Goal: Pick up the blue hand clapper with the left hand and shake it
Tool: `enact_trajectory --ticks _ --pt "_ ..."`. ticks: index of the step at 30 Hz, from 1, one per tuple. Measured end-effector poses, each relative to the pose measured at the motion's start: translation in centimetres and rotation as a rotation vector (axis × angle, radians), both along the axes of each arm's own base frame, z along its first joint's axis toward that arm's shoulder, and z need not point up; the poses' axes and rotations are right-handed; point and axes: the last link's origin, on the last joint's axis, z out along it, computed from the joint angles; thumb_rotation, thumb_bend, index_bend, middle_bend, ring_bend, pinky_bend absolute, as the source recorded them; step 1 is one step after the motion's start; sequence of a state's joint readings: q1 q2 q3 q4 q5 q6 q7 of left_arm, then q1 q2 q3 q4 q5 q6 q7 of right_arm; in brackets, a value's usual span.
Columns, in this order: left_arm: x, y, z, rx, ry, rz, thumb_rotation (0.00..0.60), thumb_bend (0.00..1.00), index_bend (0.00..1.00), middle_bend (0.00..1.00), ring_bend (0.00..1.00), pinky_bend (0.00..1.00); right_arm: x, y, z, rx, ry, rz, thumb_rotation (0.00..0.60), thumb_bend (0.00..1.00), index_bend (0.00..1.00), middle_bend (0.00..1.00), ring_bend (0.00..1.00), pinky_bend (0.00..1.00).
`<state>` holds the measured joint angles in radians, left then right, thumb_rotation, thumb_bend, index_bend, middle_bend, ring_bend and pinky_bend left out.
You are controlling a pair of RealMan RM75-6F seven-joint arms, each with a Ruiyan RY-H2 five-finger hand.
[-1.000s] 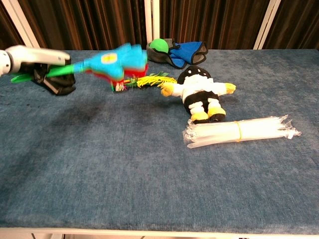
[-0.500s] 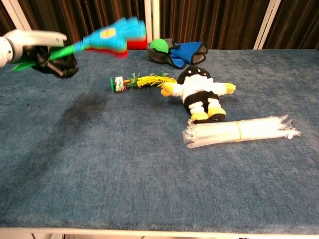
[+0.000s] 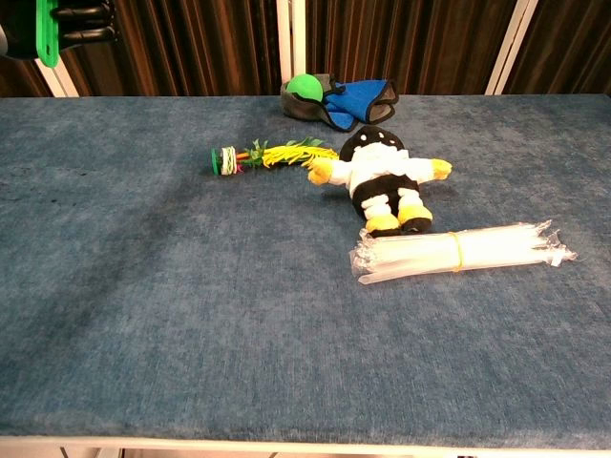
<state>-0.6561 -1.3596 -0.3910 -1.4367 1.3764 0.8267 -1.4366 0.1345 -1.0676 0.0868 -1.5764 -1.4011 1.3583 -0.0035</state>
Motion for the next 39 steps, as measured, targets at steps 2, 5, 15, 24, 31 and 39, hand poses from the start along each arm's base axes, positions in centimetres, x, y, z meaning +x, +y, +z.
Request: enact_trajectory --ticks 2,5,15,24,31,39 --pt "-0.2 -0.1 -0.1 0.000 0.042 -0.030 0.600 0.70 1.00 1.00 1.00 1.00 0.0 0.0 0.0 0.000 0.000 -0.002 0.600 0.33 0.00 0.00 0.00 0.00" --pt "-0.5 -0.3 -0.7 0.012 0.200 -0.110 0.600 0.70 1.00 1.00 1.00 1.00 -0.1 0.0 0.0 -0.001 0.001 -0.003 0.600 0.33 0.00 0.00 0.00 0.00" --pt "-3.0 -1.3 -4.3 0.093 1.178 -0.552 0.600 0.70 1.00 1.00 1.00 1.00 -0.2 0.3 0.2 -0.009 -0.007 -0.001 0.600 0.33 0.00 0.00 0.00 0.00" --pt "-4.8 -1.8 -5.4 0.043 1.546 -0.710 0.600 0.70 1.00 1.00 1.00 1.00 -0.2 0.3 0.1 -0.004 -0.001 -0.001 0.600 0.33 0.00 0.00 0.00 0.00" --pt "-3.9 -2.1 -5.1 -0.008 1.270 -0.508 0.600 0.69 1.00 1.00 1.00 1.00 -0.3 0.2 0.1 -0.002 0.001 -0.007 0.600 0.33 0.00 0.00 0.00 0.00" --pt "-2.4 -1.1 -2.8 -0.004 0.584 -0.132 0.600 0.69 1.00 1.00 1.00 1.00 -0.3 0.2 -0.1 0.001 -0.001 -0.010 0.600 0.33 0.00 0.00 0.00 0.00"
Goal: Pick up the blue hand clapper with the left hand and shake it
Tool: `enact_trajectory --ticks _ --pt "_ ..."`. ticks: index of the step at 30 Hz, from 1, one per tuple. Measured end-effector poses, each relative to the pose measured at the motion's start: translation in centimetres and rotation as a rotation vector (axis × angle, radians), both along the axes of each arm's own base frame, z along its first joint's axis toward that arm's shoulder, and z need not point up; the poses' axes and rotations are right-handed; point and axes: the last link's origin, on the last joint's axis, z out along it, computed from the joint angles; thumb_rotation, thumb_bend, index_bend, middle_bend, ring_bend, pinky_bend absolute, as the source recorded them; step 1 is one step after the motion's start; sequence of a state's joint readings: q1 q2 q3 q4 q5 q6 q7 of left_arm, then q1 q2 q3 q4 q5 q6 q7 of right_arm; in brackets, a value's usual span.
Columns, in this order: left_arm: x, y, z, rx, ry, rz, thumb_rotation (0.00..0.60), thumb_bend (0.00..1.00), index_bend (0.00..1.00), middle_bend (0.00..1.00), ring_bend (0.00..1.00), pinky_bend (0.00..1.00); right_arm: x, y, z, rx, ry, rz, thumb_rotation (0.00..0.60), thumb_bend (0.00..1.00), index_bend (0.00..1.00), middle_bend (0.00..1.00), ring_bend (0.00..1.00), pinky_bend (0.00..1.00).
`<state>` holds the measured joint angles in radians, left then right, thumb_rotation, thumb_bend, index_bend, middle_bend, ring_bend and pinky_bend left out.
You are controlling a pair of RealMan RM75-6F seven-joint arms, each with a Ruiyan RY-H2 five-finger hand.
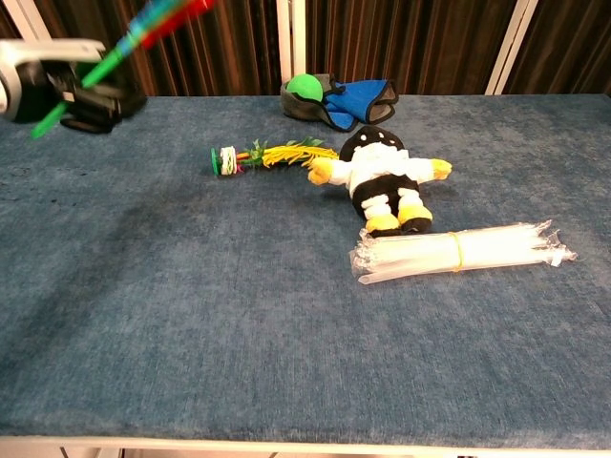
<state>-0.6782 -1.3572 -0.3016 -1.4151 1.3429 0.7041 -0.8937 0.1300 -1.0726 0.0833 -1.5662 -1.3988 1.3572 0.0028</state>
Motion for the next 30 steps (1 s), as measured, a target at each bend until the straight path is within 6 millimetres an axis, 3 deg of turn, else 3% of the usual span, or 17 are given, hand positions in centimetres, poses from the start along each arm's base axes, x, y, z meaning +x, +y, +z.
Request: enact_trajectory --ticks 6,11,17,22,27,30 --pt "-0.6 0.4 1.7 0.052 -0.299 0.100 0.600 0.69 1.00 1.00 1.00 1.00 0.1 0.0 -0.1 0.005 0.001 0.001 0.600 0.33 0.00 0.00 0.00 0.00" --pt "-1.9 0.4 1.8 0.076 -0.283 0.102 0.600 0.69 1.00 1.00 1.00 1.00 0.0 0.0 -0.1 0.004 0.001 -0.002 0.600 0.33 0.00 0.00 0.00 0.00" --pt "-2.7 -0.1 1.0 0.103 0.008 -0.063 0.600 0.69 1.00 1.00 1.00 1.00 0.2 -0.2 -0.2 0.010 0.006 0.003 0.600 0.32 0.00 0.00 0.00 0.00" --pt "-3.5 -0.6 -0.4 0.088 0.415 -0.284 0.600 0.69 1.00 1.00 1.00 1.00 0.3 -0.1 -0.3 0.010 0.006 0.000 0.600 0.33 0.00 0.00 0.00 0.00" --pt "-4.4 -1.1 -1.7 -0.015 0.762 -0.441 0.600 0.69 1.00 1.00 1.00 1.00 0.3 0.0 -0.1 0.004 0.003 0.003 0.600 0.33 0.00 0.00 0.00 0.00" --pt "-4.6 -1.5 -2.0 -0.081 0.838 -0.454 0.600 0.68 1.00 1.00 1.00 1.00 0.2 0.0 -0.1 0.005 0.002 0.003 0.600 0.33 0.00 0.00 0.00 0.00"
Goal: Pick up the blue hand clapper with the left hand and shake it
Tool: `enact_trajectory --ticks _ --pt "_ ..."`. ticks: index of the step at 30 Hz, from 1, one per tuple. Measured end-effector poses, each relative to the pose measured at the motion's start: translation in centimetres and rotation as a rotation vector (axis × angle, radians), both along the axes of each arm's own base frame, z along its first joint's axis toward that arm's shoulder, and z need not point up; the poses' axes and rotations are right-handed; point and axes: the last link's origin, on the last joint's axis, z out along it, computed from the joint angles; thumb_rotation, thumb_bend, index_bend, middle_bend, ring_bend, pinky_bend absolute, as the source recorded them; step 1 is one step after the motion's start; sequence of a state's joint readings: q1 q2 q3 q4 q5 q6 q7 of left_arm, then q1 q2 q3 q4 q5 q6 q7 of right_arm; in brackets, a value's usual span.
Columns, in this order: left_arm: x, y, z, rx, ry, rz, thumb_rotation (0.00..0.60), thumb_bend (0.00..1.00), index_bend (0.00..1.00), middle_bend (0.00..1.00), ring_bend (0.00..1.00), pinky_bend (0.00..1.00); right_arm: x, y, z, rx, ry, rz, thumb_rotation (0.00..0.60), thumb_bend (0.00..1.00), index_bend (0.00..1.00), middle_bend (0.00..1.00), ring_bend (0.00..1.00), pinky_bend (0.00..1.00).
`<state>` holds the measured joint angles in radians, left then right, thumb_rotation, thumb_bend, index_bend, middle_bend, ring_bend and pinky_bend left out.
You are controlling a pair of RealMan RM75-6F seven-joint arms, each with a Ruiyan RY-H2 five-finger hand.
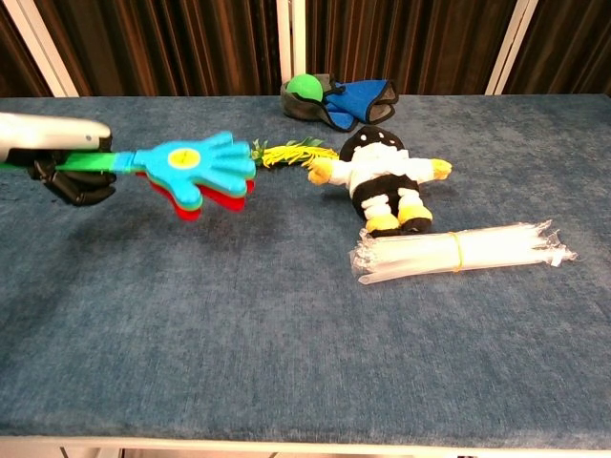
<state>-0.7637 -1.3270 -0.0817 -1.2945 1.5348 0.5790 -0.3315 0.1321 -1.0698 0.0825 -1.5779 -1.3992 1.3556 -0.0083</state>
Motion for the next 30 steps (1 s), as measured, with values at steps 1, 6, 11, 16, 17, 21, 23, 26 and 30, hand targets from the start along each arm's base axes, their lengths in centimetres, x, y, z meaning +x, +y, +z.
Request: enact_trajectory --ticks 1,6,11,16,17,21,23,26,30 --pt "0.0 0.0 0.0 -0.003 0.002 0.008 0.600 0.68 1.00 1.00 1.00 1.00 0.0 0.0 0.0 0.000 0.000 -0.001 0.600 0.33 0.00 0.00 0.00 0.00" --pt "0.6 0.0 0.2 0.051 -0.087 0.027 0.600 0.67 1.00 1.00 1.00 1.00 -0.2 0.1 0.0 -0.002 -0.002 -0.003 0.600 0.33 0.00 0.00 0.00 0.00" --pt "0.2 0.3 0.4 0.147 -0.200 0.017 0.600 0.65 1.00 1.00 1.00 1.00 -0.2 0.0 0.0 -0.001 0.001 -0.007 0.600 0.33 0.00 0.00 0.00 0.00" --pt "-1.2 0.3 0.1 0.192 -0.248 0.025 0.600 0.62 1.00 1.00 1.00 1.00 -0.2 0.0 0.0 -0.001 0.004 -0.006 0.600 0.33 0.00 0.00 0.00 0.00" --pt "-1.4 0.3 0.1 0.201 -0.251 0.020 0.600 0.62 1.00 1.00 1.00 1.00 -0.2 0.0 0.0 -0.001 0.004 -0.006 0.600 0.33 0.00 0.00 0.00 0.00" --pt "-2.2 0.1 0.1 0.218 -0.246 0.010 0.507 0.56 0.62 0.70 0.68 0.77 -0.2 0.0 0.0 0.000 0.006 -0.008 0.600 0.33 0.00 0.00 0.00 0.00" --pt "-2.5 0.0 0.0 0.201 -0.237 0.026 0.442 0.47 0.30 0.41 0.37 0.49 -0.1 0.0 -0.1 0.000 0.006 -0.008 0.600 0.33 0.00 0.00 0.00 0.00" --pt "-2.9 0.0 0.0 0.172 -0.209 0.059 0.426 0.32 0.04 0.10 0.08 0.14 -0.1 -0.1 -0.1 -0.002 0.003 -0.007 0.600 0.33 0.00 0.00 0.00 0.00" --pt "-2.9 0.1 0.5 0.203 -0.223 0.062 0.440 0.15 0.00 0.00 0.00 0.01 -0.2 0.0 0.0 -0.005 0.000 -0.010 0.600 0.33 0.00 0.00 0.00 0.00"
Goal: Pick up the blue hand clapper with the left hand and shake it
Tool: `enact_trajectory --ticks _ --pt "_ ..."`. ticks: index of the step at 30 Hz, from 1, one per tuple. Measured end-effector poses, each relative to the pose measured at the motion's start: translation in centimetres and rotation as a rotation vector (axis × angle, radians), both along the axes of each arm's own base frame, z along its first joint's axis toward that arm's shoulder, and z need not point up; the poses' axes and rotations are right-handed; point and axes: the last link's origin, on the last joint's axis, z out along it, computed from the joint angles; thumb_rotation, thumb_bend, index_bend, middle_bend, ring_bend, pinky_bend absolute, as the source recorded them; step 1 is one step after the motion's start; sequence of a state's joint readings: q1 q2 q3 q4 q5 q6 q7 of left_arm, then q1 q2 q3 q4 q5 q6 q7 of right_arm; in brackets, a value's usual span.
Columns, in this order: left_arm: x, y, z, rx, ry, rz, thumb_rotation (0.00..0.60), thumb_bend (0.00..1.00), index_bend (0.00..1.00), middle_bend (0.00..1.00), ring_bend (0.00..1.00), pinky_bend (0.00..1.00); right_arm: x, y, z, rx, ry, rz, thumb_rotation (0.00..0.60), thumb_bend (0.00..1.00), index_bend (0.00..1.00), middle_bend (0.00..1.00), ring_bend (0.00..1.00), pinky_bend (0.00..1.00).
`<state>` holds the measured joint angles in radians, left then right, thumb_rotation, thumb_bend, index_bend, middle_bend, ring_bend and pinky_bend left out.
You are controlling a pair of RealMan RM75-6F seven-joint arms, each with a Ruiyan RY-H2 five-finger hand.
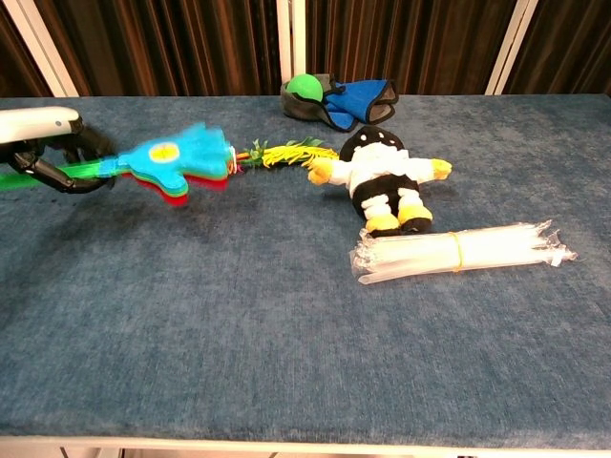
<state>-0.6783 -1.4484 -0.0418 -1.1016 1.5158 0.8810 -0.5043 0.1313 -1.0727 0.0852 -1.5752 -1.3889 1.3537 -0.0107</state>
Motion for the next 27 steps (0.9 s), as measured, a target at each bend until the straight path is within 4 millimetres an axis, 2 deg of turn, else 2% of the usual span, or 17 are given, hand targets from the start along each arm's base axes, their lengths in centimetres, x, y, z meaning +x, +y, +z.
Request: enact_trajectory --ticks 5,14,20,24,27 --pt "0.3 0.2 1.4 0.077 -0.030 -0.031 0.441 0.08 0.00 0.00 0.00 0.00 0.0 0.0 0.0 0.001 0.000 0.002 0.600 0.33 0.00 0.00 0.00 0.00" --pt "-0.3 -1.6 3.7 0.091 0.006 -0.040 0.475 0.07 0.00 0.00 0.00 0.00 0.2 0.1 0.1 -0.005 -0.007 0.006 0.600 0.33 0.00 0.00 0.00 0.00" --pt "-2.3 -3.9 6.9 0.154 0.092 -0.007 0.469 0.08 0.00 0.00 0.00 0.00 0.4 0.2 0.2 -0.018 -0.017 0.012 0.600 0.32 0.00 0.00 0.00 0.00" --pt "-4.3 -6.3 9.8 0.240 0.189 0.015 0.471 0.11 0.00 0.00 0.00 0.00 0.6 0.2 0.1 -0.019 -0.007 0.015 0.600 0.32 0.00 0.00 0.00 0.00" --pt "-5.6 -8.4 11.3 0.295 0.226 0.038 0.467 0.13 0.00 0.00 0.00 0.00 0.7 0.2 -0.2 -0.017 -0.003 0.016 0.600 0.32 0.00 0.00 0.00 0.00"
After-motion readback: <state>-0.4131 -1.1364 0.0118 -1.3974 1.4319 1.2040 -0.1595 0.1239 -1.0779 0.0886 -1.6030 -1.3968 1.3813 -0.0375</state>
